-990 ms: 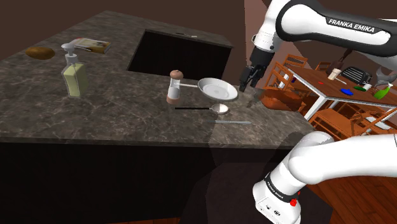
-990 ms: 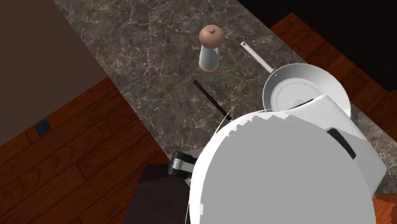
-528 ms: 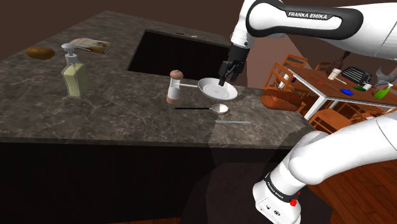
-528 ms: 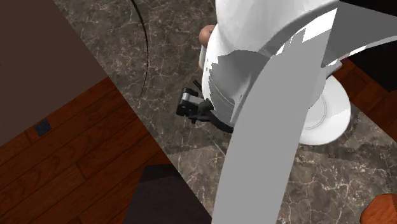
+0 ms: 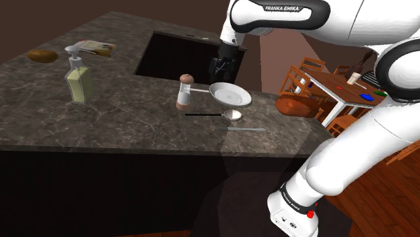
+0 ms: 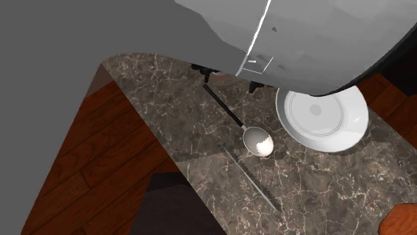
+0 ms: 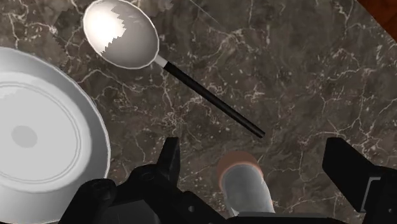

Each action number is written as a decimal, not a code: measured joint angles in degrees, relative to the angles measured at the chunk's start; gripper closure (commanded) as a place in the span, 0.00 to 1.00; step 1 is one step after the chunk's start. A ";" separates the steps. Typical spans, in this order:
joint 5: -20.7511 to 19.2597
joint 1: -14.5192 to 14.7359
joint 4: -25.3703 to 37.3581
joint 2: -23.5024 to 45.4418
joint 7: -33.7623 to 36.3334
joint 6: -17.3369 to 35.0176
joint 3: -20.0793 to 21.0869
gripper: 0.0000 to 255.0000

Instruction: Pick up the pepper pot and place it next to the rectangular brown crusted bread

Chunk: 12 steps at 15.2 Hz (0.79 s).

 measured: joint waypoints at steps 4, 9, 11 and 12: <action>0.59 0.70 9.53 9.21 0.32 -0.23 0.69 0.00; 1.01 1.31 23.58 21.21 0.33 -2.20 1.27 0.00; 1.08 1.47 27.83 24.42 0.37 -3.23 1.44 0.00; 1.06 1.57 28.55 25.43 0.44 -2.90 1.49 0.00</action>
